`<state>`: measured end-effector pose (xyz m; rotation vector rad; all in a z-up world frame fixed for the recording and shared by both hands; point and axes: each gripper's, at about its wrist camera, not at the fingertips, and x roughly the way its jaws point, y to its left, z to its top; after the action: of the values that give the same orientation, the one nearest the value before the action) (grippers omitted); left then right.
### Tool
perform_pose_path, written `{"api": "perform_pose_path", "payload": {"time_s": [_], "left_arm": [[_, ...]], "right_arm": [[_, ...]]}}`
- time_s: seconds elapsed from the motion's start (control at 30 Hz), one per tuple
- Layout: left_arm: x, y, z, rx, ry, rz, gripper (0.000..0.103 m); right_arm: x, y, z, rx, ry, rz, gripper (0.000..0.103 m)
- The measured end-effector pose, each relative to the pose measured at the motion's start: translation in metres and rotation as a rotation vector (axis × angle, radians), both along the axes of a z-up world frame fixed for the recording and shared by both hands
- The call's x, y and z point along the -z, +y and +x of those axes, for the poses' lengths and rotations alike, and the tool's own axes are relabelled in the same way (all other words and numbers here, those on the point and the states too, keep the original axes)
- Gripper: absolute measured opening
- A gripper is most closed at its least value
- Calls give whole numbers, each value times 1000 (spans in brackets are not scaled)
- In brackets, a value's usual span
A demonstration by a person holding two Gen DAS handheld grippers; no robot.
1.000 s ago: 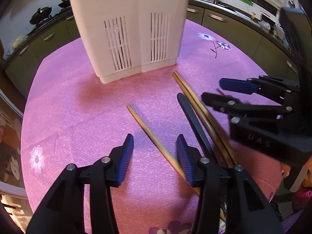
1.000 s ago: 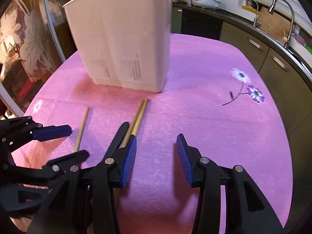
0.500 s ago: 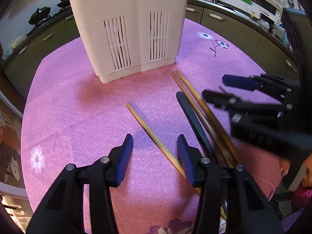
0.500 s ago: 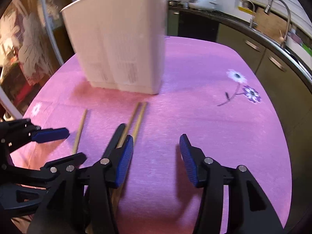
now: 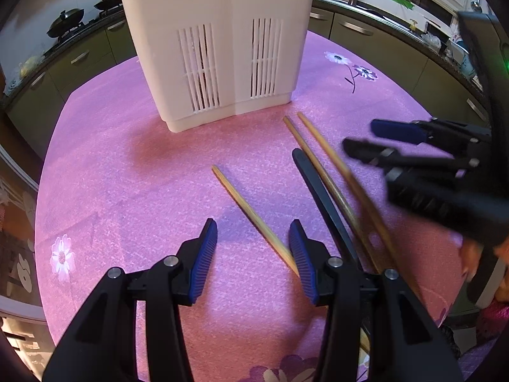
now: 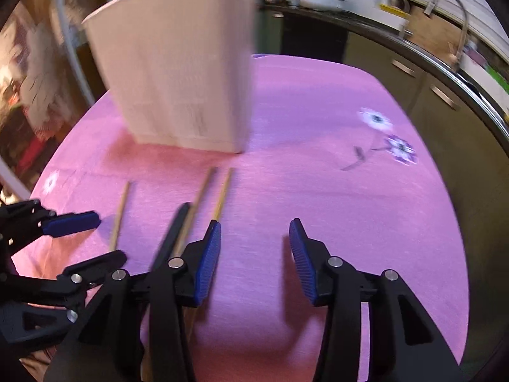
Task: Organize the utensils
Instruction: 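Move both open tools back to the remaining chopsticks on the table, then close each tool on a wooden chopstick and lift toward the caddy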
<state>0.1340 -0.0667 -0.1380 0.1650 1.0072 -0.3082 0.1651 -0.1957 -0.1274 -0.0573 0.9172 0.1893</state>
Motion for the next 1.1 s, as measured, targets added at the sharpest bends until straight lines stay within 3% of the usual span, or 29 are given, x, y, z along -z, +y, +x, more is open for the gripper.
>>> {"api": "perform_pose_path", "payload": {"time_s": [0.1, 0.37, 0.5, 0.63, 0.73, 0.9, 1.1], "left_arm": [[0, -1, 0, -1, 0, -2, 48], [-1, 1, 4, -18, 9, -2, 48], [-2, -6, 5, -22, 6, 10, 36], [-4, -7, 10, -42, 46, -30, 33], [-4, -7, 15, -59, 71, -50, 17], [-1, 1, 25, -118, 98, -138, 6], [-3, -1, 24, -110, 88, -111, 5]], "right_arm": [[-4, -1, -2, -28, 8, 59, 45], [9, 23, 6, -49, 35, -16, 42], [10, 30, 17, -74, 51, -5, 34], [8, 33, 30, -94, 94, -14, 28], [6, 37, 36, -137, 125, -7, 8], [-10, 19, 37, -140, 111, 93, 6], [-41, -21, 24, -97, 33, 198, 6]]}}
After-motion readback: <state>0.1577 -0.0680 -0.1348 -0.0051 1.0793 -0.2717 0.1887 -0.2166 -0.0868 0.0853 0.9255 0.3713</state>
